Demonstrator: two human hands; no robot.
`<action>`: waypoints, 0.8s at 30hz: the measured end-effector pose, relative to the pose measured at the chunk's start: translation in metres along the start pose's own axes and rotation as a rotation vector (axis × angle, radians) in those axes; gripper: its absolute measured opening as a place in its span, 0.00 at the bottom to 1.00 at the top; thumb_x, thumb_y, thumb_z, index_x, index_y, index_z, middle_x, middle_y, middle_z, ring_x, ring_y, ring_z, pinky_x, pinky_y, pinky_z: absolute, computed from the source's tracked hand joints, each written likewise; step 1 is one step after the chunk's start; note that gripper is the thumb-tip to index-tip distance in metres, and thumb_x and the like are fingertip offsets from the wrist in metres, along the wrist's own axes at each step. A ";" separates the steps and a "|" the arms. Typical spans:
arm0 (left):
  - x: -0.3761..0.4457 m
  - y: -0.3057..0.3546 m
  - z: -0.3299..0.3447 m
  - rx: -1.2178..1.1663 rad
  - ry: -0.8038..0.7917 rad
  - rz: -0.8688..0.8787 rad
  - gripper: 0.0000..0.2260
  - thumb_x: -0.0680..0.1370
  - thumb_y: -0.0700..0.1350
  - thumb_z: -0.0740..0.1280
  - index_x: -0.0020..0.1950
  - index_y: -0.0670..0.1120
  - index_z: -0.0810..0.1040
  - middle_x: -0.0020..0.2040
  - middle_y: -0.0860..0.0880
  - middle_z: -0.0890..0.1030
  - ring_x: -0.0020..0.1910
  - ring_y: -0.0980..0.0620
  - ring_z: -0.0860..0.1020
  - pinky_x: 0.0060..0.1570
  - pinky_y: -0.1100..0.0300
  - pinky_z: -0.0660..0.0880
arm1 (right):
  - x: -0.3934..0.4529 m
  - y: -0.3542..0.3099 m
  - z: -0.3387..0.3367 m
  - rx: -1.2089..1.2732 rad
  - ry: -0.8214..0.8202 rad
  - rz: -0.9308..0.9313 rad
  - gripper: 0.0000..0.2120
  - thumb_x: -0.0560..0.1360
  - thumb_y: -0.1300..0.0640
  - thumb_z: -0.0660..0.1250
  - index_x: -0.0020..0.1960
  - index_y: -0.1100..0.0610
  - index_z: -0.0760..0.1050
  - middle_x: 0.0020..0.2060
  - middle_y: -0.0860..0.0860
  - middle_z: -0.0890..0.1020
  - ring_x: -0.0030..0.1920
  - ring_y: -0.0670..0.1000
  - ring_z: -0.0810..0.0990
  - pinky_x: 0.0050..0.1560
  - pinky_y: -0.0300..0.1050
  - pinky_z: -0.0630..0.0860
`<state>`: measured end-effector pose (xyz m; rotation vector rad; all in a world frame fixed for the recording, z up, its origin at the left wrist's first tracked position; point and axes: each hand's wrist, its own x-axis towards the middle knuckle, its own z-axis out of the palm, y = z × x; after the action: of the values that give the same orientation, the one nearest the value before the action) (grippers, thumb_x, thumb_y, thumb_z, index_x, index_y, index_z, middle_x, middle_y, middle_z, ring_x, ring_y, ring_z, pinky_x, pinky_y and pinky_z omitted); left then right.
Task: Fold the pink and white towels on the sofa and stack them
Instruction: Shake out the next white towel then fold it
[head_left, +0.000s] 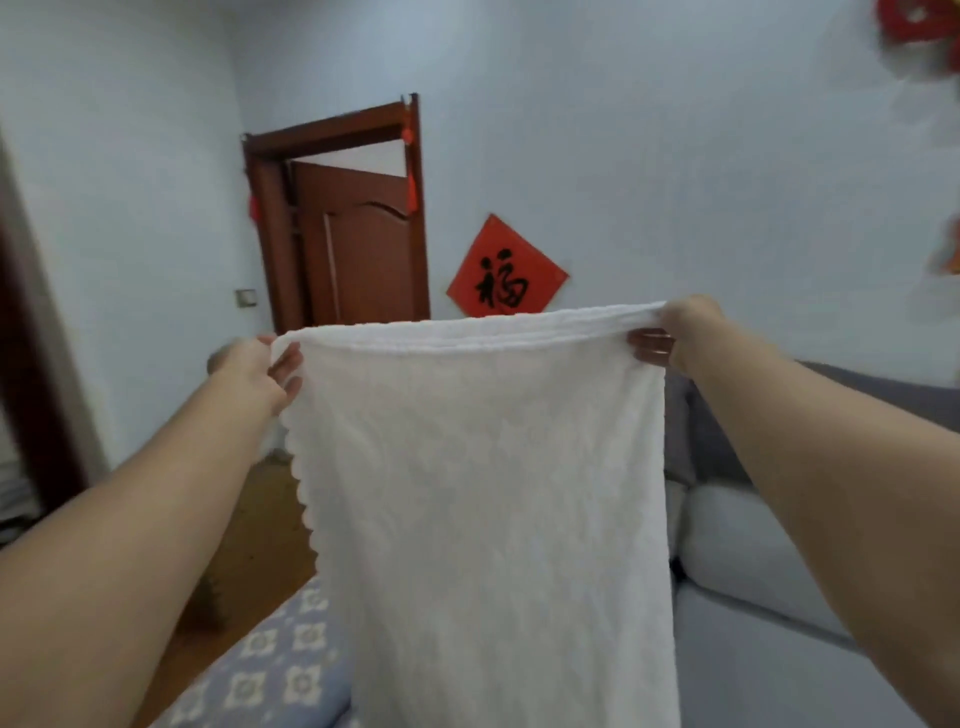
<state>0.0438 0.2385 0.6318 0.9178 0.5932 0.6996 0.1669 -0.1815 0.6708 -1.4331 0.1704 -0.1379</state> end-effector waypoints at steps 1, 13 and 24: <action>0.001 0.022 -0.007 -0.052 0.006 0.053 0.15 0.80 0.40 0.53 0.45 0.52 0.77 0.44 0.50 0.84 0.40 0.53 0.84 0.49 0.54 0.76 | -0.002 -0.008 0.019 0.038 -0.039 -0.022 0.13 0.80 0.65 0.47 0.49 0.62 0.70 0.40 0.59 0.80 0.34 0.57 0.82 0.34 0.52 0.82; -0.168 0.119 -0.034 -0.262 0.182 0.627 0.12 0.74 0.33 0.58 0.41 0.44 0.80 0.39 0.43 0.82 0.33 0.46 0.81 0.36 0.56 0.81 | -0.028 -0.060 0.030 0.185 -0.300 -0.130 0.11 0.80 0.68 0.52 0.48 0.62 0.72 0.41 0.59 0.81 0.30 0.54 0.84 0.37 0.50 0.84; -0.381 -0.304 -0.171 0.215 0.535 0.101 0.07 0.78 0.38 0.65 0.49 0.44 0.83 0.46 0.43 0.83 0.36 0.50 0.82 0.34 0.59 0.80 | 0.023 0.239 -0.215 -0.292 -0.492 0.124 0.15 0.77 0.73 0.59 0.41 0.56 0.76 0.34 0.57 0.82 0.31 0.53 0.83 0.27 0.40 0.80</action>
<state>-0.2348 -0.0923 0.3497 0.9655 1.1182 0.9967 0.1451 -0.3636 0.4059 -1.6981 -0.1318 0.3543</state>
